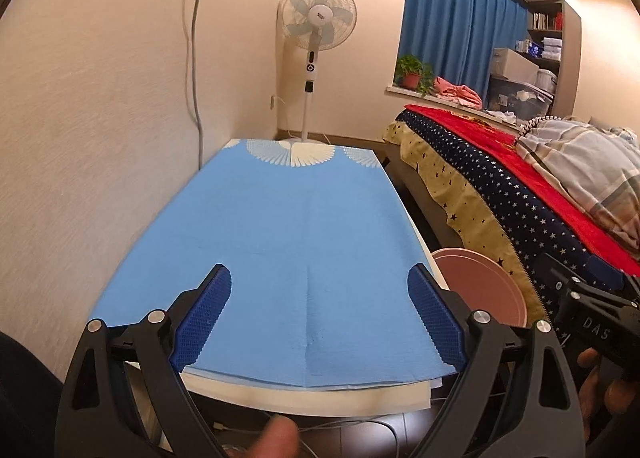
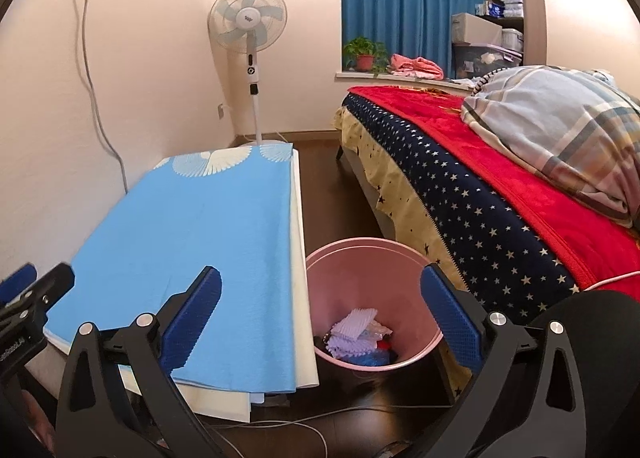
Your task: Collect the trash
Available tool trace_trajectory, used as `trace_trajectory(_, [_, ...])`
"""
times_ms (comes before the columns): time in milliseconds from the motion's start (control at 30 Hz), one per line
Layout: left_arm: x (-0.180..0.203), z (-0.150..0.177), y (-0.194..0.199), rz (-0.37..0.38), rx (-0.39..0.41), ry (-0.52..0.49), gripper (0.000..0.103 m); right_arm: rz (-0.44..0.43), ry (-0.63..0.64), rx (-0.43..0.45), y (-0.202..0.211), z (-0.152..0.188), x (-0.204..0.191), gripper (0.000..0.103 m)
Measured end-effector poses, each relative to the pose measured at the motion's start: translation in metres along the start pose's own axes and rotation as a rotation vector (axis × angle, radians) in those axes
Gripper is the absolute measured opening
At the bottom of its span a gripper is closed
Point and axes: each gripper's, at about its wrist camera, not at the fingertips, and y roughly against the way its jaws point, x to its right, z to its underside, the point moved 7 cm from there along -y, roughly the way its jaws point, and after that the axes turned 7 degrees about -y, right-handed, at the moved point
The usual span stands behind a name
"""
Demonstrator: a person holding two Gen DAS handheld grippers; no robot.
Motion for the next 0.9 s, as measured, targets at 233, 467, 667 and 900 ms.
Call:
trace_trajectory(233, [0.002,0.007,-0.003,-0.012,-0.021,-0.017,0.095,0.013,0.010,-0.022,-0.009,0.007,-0.004,0.098])
trace_trajectory(467, [0.000,0.012,-0.009,0.004,-0.050,0.007,0.095,0.020,0.013,-0.021,-0.010,0.009,-0.006,0.098])
trace_trajectory(667, [-0.002,0.018,-0.011,-0.001,-0.067,0.008,0.095,0.024,0.015,-0.019,-0.011,0.009,-0.004,0.098])
trace_trajectory(900, [0.002,0.021,-0.014,-0.015,-0.067,-0.028,0.096,0.029,0.012,-0.022,-0.013,0.009,-0.002,0.098])
